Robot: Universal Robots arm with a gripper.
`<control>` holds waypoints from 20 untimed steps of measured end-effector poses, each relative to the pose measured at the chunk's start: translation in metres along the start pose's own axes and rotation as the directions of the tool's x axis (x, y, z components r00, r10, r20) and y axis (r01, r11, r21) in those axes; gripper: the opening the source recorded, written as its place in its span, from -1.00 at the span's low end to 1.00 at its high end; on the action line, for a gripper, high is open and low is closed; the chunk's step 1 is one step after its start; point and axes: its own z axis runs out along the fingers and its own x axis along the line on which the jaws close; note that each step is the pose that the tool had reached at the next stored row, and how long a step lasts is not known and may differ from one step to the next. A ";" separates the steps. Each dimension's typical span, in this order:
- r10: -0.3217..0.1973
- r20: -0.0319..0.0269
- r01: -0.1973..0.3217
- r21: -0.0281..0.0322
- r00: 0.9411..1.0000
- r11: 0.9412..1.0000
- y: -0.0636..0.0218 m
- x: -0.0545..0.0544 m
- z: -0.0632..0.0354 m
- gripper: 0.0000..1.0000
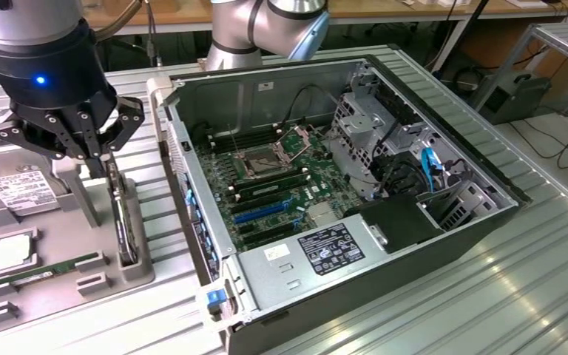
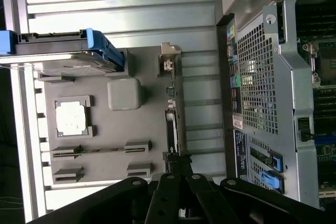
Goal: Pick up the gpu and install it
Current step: 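Reach for the gpu, then pick up the gpu and move the gpu toward the slot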
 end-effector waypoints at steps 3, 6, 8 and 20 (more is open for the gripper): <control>0.000 0.000 0.000 0.000 1.000 1.000 0.0000 0.000 0.0000 -0.79; 0.000 0.000 0.000 0.000 1.000 1.000 0.0000 0.000 0.0000 -0.66; 0.000 0.000 0.000 0.000 1.000 1.000 0.0000 0.000 0.0000 -0.41; 0.000 0.001 0.000 0.000 1.000 1.000 -0.0008 -0.004 0.0268 -0.28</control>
